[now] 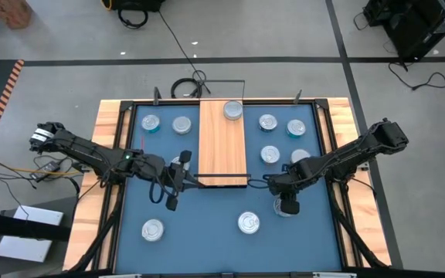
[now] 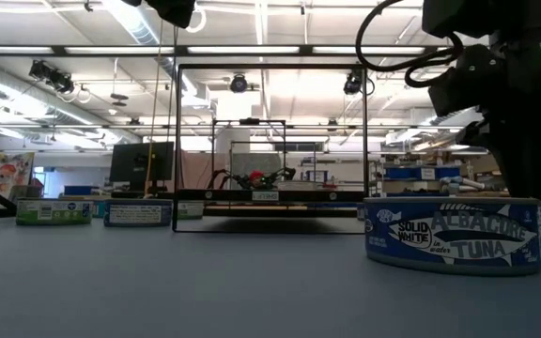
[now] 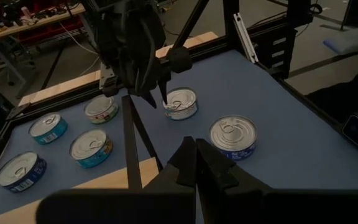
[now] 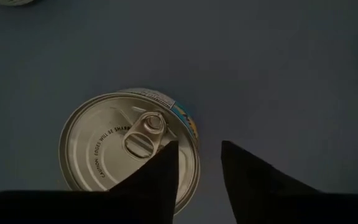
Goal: Stack canned seafood by type on shelf
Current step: Put the yellow-blue tuna can on the shelf
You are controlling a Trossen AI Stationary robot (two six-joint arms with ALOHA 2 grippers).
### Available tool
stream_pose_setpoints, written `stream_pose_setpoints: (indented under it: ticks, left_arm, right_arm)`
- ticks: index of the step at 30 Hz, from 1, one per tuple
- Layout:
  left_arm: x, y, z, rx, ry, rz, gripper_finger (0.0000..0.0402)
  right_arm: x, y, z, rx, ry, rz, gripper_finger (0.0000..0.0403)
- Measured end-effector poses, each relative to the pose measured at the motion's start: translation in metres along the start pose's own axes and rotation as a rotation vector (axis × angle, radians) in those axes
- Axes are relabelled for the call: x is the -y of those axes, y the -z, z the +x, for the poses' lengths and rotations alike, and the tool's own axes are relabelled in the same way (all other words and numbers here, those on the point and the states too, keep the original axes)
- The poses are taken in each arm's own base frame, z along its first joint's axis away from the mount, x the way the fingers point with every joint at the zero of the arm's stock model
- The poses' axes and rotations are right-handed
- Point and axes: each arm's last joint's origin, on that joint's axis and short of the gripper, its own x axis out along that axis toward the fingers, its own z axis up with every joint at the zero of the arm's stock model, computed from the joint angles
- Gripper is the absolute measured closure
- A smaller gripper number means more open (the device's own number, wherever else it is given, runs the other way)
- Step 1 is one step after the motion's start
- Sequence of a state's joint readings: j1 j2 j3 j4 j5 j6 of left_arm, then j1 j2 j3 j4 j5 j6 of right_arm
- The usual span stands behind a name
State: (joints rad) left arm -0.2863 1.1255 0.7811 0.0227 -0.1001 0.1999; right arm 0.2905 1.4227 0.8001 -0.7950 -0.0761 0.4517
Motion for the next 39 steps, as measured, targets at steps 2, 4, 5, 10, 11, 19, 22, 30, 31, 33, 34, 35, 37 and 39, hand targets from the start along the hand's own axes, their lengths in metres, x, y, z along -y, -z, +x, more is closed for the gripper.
stream_pose_setpoints:
  ticks: [2, 4, 5, 10, 11, 19, 22, 30, 31, 33, 34, 35, 37, 39]
  left_arm:
    - [0.001, 0.000, 0.000, 0.001, 0.004, 0.002, 0.0399]
    - [0.002, 0.000, 0.000, 0.002, 0.009, 0.004, 0.0399]
    - [0.003, -0.001, 0.000, 0.002, 0.012, 0.005, 0.0398]
    - [0.006, -0.001, -0.001, 0.005, 0.023, 0.009, 0.0399]
    - [0.007, -0.001, -0.001, 0.006, 0.025, 0.010, 0.0398]
    - [0.007, -0.001, -0.001, 0.006, 0.027, 0.012, 0.0398]
    - [0.007, -0.001, -0.001, 0.006, 0.027, 0.012, 0.0399]
    - [0.007, -0.001, -0.001, 0.006, 0.026, 0.011, 0.0398]
    - [0.007, -0.001, -0.001, 0.006, 0.026, 0.010, 0.0398]
    - [0.007, -0.001, -0.001, 0.006, 0.026, 0.010, 0.0399]
    - [0.007, -0.001, -0.001, 0.006, 0.023, 0.010, 0.0399]
    - [0.007, -0.001, -0.001, 0.005, 0.022, 0.010, 0.0399]
    - [0.007, -0.001, -0.001, 0.005, 0.021, 0.010, 0.0399]
    - [0.007, -0.001, -0.001, 0.005, 0.020, 0.010, 0.0398]
  right_arm:
    - [0.000, 0.000, 0.000, 0.002, -0.002, -0.003, 0.0296]
    - [0.000, 0.000, 0.002, 0.011, -0.008, -0.005, 0.0316]
    - [0.001, 0.001, 0.004, 0.010, -0.012, -0.004, 0.0325]
    - [0.003, 0.005, 0.012, 0.014, -0.048, -0.005, 0.0354]
    - [0.003, 0.005, 0.012, 0.016, -0.043, -0.004, 0.0355]
    - [0.003, 0.006, 0.012, 0.013, -0.046, -0.021, 0.0392]
    - [0.003, 0.005, 0.013, 0.020, -0.040, -0.009, 0.0396]
    - [0.006, 0.011, -0.002, 0.097, 0.007, 0.076, 0.0401]
    - [0.006, 0.012, -0.006, 0.120, 0.009, 0.089, 0.0401]
    - [0.006, 0.015, -0.014, 0.155, 0.026, 0.113, 0.0401]
    - [0.007, 0.017, -0.017, 0.173, 0.033, 0.126, 0.0402]
    - [0.007, 0.019, -0.022, 0.197, 0.039, 0.140, 0.0402]
    - [0.008, 0.023, -0.030, 0.249, 0.048, 0.174, 0.0402]
    - [0.009, 0.026, -0.037, 0.295, 0.062, 0.212, 0.0402]
